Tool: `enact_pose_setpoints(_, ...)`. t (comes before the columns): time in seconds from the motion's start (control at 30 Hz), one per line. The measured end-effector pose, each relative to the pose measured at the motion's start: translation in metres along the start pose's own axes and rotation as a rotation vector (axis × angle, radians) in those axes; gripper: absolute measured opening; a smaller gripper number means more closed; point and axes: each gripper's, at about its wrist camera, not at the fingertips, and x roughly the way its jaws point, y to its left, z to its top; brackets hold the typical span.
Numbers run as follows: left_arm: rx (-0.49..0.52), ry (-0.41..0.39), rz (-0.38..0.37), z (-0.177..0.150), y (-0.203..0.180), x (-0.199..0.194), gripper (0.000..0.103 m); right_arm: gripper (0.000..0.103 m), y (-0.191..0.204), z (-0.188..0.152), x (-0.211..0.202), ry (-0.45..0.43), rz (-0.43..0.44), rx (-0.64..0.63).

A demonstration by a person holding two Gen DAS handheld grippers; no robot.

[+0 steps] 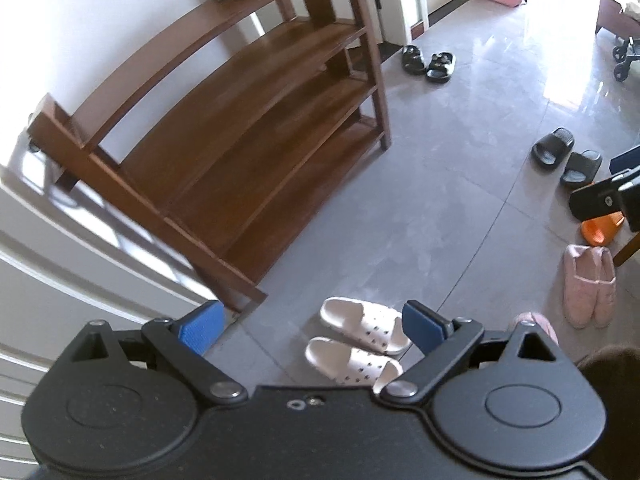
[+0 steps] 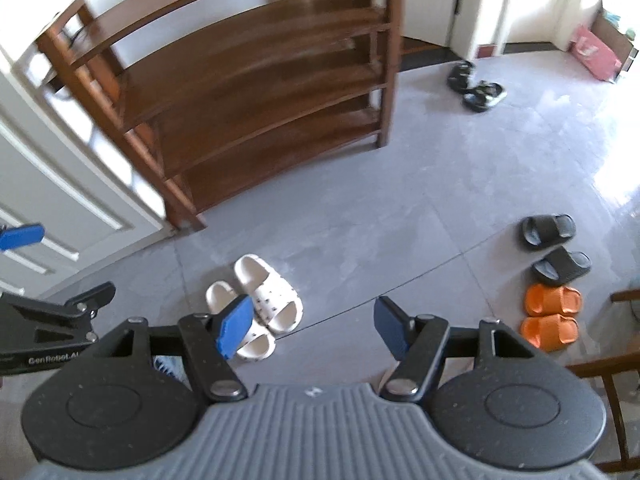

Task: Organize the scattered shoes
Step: 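Move both grippers down toward the white heart-print slides on the floor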

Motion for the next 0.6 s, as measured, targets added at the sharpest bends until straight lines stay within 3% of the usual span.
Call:
enact_pose_setpoints(0.2, -0.008, 0.02, -0.01, 0.01, -0.026, 0.01, 0.095, 0.07, -0.021, 0.002, 0.016, 0.028, 0.025, -0.017)
enact_pose_setpoints(0.37, -0.077, 0.091, 0.022, 0.016, -0.051, 0.036, 0.094, 0.069, -0.041, 0.012, 0.039, 0.038, 0.072, -0.062)
enact_pose_setpoints(0.5, -0.145, 0.131, 0.061, 0.021, -0.07, 0.054, 0.093, 0.069, -0.071, 0.026, 0.07, 0.046, 0.104, -0.127)
enact_pose_setpoints(0.6, -0.258, 0.154, 0.097, 0.022, -0.083, 0.074, 0.094, 0.069, -0.09, 0.034, 0.097, 0.051, 0.109, -0.178)
